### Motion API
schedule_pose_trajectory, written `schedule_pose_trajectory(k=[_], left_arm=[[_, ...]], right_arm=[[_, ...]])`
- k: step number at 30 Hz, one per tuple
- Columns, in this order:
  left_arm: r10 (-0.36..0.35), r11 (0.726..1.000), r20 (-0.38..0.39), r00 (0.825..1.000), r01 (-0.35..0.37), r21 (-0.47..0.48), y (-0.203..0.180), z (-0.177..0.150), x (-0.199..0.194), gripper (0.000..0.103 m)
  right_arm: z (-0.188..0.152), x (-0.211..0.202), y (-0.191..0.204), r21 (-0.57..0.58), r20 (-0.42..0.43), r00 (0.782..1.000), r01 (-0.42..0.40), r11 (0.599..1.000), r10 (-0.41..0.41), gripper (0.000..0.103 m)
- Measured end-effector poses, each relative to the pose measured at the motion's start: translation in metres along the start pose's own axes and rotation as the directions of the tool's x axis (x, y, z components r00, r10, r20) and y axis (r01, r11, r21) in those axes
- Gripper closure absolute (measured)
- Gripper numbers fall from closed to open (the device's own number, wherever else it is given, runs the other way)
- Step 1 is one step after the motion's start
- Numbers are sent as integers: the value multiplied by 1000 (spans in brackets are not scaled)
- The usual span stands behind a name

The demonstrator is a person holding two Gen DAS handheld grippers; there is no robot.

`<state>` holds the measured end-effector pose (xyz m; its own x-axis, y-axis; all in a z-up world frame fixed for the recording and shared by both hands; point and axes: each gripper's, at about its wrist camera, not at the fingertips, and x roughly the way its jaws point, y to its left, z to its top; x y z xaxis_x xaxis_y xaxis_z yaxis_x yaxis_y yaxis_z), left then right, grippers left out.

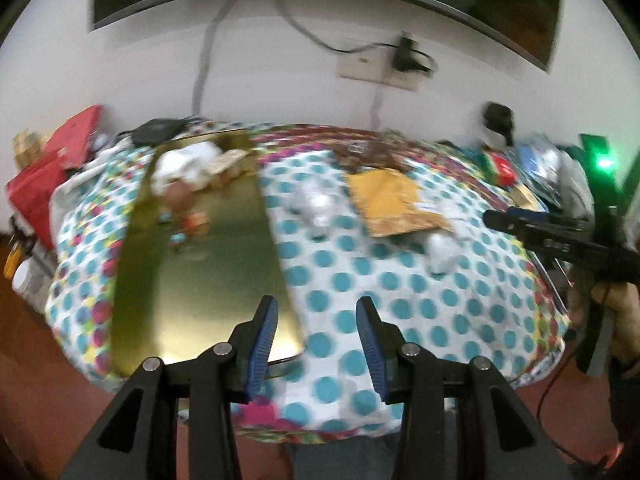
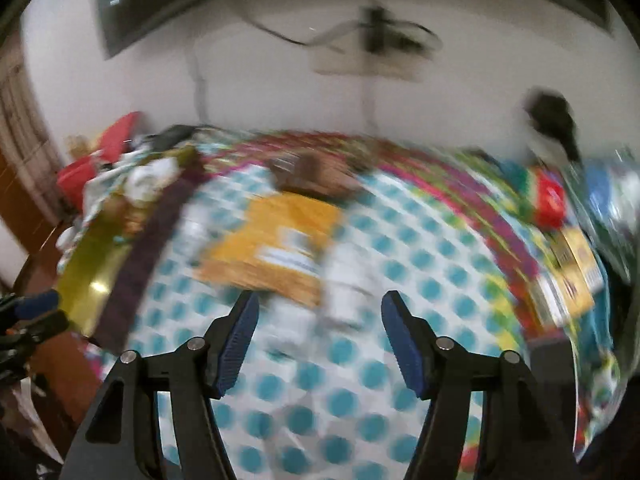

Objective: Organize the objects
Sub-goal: 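Grasp the rolled white towel on the bed with the right tool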

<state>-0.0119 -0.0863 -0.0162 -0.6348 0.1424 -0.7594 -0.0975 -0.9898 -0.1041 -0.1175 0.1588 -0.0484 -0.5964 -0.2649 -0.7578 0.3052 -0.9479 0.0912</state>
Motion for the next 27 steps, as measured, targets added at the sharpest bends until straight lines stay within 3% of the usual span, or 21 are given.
schedule_pose_trajectory(k=[4, 11, 15, 22, 27], left_arm=[[-45, 998, -42, 998, 47, 42, -32, 2, 17, 61], [-33, 996, -109, 994, 41, 78, -59, -3, 45, 61], [-32, 996, -119, 992, 41, 78, -65, -2, 52, 61], [-38, 995, -143, 989, 51, 90, -77, 3, 71, 61], [-59, 993, -135, 989, 71, 90, -85, 10, 82, 61]], right_arm=[[-11, 13, -26, 25, -31, 1000, 5, 1000, -4, 49], [-8, 42, -21, -15, -49, 998, -35, 999, 34, 51], [-7, 61, -18, -48, -71, 997, -19, 999, 16, 60], [-1, 84, -15, -54, -88, 995, -56, 997, 51, 60], [4, 96, -13, -82, -83, 995, -68, 994, 61, 67]])
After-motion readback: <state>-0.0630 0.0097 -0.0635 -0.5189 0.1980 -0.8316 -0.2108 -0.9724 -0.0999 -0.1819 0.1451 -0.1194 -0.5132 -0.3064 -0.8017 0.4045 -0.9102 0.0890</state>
